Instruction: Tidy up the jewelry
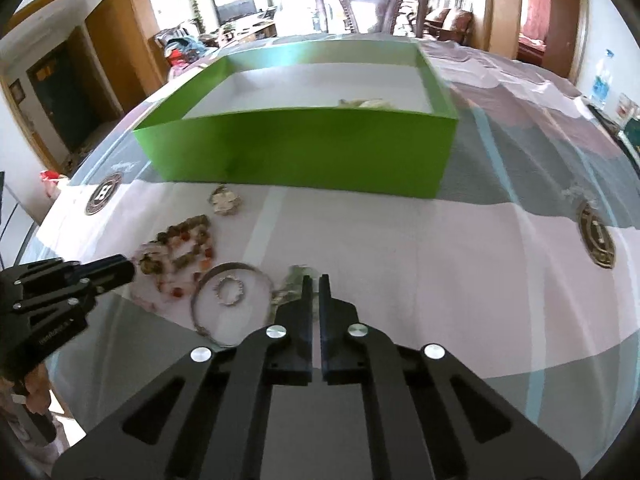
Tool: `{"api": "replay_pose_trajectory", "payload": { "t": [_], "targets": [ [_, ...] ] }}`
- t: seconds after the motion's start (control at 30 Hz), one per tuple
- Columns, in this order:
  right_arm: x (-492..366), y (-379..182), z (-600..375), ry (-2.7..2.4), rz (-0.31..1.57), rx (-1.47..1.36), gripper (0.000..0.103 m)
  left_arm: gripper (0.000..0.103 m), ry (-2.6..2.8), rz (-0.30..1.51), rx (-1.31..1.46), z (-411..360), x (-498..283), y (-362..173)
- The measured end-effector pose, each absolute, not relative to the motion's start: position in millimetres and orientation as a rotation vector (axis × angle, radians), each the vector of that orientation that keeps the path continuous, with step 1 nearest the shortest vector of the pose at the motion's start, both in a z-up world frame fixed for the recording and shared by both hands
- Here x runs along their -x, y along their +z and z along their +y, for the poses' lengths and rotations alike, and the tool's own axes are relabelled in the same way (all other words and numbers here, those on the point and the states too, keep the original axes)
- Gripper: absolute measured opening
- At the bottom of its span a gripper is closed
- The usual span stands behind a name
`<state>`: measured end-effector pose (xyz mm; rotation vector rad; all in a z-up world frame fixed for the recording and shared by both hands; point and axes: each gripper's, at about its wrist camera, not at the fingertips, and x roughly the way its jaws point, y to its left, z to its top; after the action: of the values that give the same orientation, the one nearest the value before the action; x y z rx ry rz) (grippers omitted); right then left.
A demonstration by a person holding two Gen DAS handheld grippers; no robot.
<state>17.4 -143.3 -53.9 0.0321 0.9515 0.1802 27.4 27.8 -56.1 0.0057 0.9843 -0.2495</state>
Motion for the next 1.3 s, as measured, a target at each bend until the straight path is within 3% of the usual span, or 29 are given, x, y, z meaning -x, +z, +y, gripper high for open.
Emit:
{"api": "replay_pose_trajectory", "payload": {
  "t": [0.27,0.5,0.67,0.77,0.8,0.9,0.97,1.3],
  "targets": [
    [-17,-55,-168,0.104,0.956,-0.079,0.005,0.011,-0.215,0.985,0.002,36,-29,-56],
    [-16,-56,-146,0.18,0.959,-0.049,0.024,0.019,-0.242,1.004,-0.013,28,-27,-63],
    [-19,-64,-134,0.197,0.975,-0.03,0.03,0.024,-0.245,1.002,-0.016,24,-27,-66],
    [-19,-64,-131,0.209,0.969,-0.02,0.028,0.024,-0.243,0.997,-0.024,23,-26,-66],
    [-18,-64,-131,0.218,0.968,-0.024,0.016,0.024,-0.244,0.996,-0.024,23,-26,-66],
    [-17,-63,-133,0.222,0.966,-0.024,0.009,0.018,-0.242,0.995,-0.014,25,-26,-65],
    [-15,-61,-138,0.202,0.96,-0.024,0.008,0.009,-0.234,0.995,-0.007,29,-27,-65],
    [-13,-55,-172,0.086,0.939,-0.068,0.008,0.008,-0.179,0.938,0.019,47,-22,-44]
  ]
}}
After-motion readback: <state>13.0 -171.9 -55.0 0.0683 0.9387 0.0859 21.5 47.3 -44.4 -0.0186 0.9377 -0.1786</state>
